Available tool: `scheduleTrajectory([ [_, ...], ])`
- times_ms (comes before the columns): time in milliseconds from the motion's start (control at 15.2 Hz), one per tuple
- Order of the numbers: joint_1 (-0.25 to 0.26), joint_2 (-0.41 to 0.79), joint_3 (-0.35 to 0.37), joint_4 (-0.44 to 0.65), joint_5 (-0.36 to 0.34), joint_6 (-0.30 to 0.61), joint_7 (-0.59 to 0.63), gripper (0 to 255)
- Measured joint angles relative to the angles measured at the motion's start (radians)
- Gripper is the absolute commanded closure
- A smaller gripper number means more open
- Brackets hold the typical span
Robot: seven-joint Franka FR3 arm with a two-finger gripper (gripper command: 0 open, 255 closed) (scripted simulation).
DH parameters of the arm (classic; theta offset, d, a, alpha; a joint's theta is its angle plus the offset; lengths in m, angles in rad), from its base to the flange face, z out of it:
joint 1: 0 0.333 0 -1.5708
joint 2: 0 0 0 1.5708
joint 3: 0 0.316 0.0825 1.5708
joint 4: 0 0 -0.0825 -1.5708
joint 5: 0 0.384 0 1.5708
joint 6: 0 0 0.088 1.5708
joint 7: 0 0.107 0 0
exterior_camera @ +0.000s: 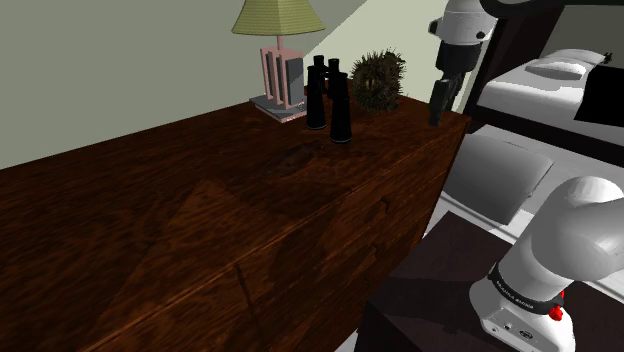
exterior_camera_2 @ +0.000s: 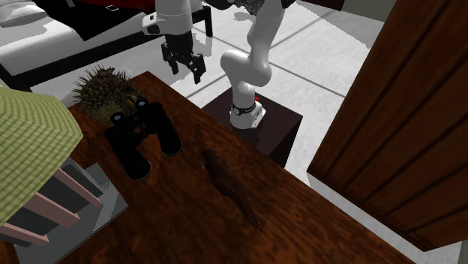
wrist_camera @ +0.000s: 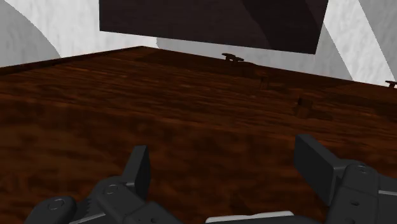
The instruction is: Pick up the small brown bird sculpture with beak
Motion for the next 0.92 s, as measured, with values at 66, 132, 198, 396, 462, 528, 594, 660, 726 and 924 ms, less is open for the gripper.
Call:
scheduleTrajectory([
  [66, 0.000, 0.000, 0.000, 0.000, 0.000, 0.000, 0.000, 0],
  [132, 0.006, 0.019, 0.001, 0.011, -0.002, 0.007, -0.010, 0],
  [198, 0.018, 0.043, 0.009, 0.028, 0.000, 0.012, -0.021, 0],
  [396, 0.054, 0.149, 0.028, 0.103, -0.003, 0.038, -0.073, 0],
  [462, 0.067, 0.184, 0.037, 0.131, -0.004, 0.041, -0.089, 0],
  [528, 0.079, 0.215, 0.044, 0.150, -0.005, 0.052, -0.107, 0],
  [594, 0.090, 0.246, 0.051, 0.172, -0.008, 0.059, -0.126, 0],
  [660, 0.101, 0.278, 0.059, 0.206, -0.010, 0.054, -0.146, 0],
  [726, 0.114, 0.310, 0.070, 0.222, -0.011, 0.068, -0.160, 0],
  [924, 0.148, 0.420, 0.104, 0.318, -0.020, 0.076, -0.204, 0],
])
